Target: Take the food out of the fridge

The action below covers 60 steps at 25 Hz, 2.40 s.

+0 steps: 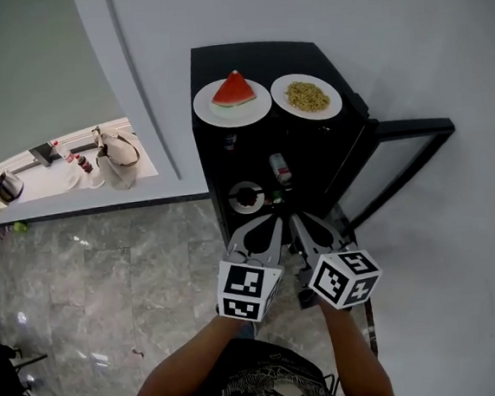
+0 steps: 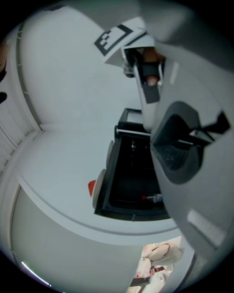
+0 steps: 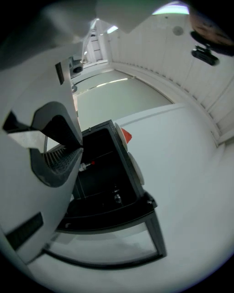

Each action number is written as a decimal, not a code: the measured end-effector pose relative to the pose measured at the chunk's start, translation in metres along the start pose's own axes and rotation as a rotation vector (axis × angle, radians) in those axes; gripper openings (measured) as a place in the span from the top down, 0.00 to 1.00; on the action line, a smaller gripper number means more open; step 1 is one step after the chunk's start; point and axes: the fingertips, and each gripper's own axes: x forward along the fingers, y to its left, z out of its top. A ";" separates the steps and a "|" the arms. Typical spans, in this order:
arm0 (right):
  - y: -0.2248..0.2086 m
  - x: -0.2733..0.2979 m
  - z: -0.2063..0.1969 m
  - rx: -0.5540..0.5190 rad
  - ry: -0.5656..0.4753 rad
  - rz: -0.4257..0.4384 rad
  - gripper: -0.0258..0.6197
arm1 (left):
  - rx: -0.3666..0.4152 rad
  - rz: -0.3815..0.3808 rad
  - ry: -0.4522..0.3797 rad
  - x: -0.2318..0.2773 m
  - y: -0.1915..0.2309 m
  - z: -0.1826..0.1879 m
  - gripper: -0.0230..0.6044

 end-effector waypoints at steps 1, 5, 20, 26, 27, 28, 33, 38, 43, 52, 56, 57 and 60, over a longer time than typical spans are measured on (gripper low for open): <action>-0.004 0.004 -0.007 0.067 -0.002 0.019 0.94 | -0.002 0.005 0.000 0.001 0.004 -0.004 0.96; -0.022 0.025 -0.053 0.258 0.034 0.051 0.94 | -0.038 0.027 0.043 0.008 0.022 -0.036 0.96; -0.106 0.140 -0.210 0.622 0.044 0.052 0.94 | -0.135 0.036 0.170 0.062 0.092 -0.170 0.96; -0.143 0.176 -0.268 0.719 0.019 0.068 0.94 | -0.090 0.025 0.166 0.092 0.097 -0.220 0.96; -0.151 0.185 -0.277 0.747 0.010 0.075 0.91 | -0.081 0.023 0.167 0.098 0.098 -0.230 0.96; -0.159 0.194 -0.286 0.778 0.001 0.084 0.85 | -0.072 0.021 0.168 0.104 0.100 -0.240 0.96; -0.193 0.234 -0.333 0.890 -0.013 0.063 0.82 | -0.041 0.024 0.165 0.116 0.116 -0.276 0.96; -0.217 0.277 -0.361 1.021 -0.017 0.071 0.78 | -0.014 0.041 0.176 0.120 0.134 -0.300 0.96; -0.223 0.297 -0.374 1.130 -0.028 0.089 0.78 | -0.013 0.056 0.186 0.116 0.143 -0.316 0.96; -0.223 0.311 -0.379 1.186 0.000 0.080 0.89 | -0.029 0.090 0.175 0.114 0.154 -0.320 0.96; -0.225 0.309 -0.376 1.201 0.001 0.063 0.94 | -0.037 0.093 0.180 0.111 0.155 -0.319 0.96; -0.225 0.308 -0.376 1.198 0.009 0.062 0.94 | -0.040 0.095 0.180 0.110 0.156 -0.318 0.96; -0.225 0.302 -0.377 1.192 0.024 0.061 0.94 | -0.047 0.100 0.183 0.106 0.155 -0.315 0.96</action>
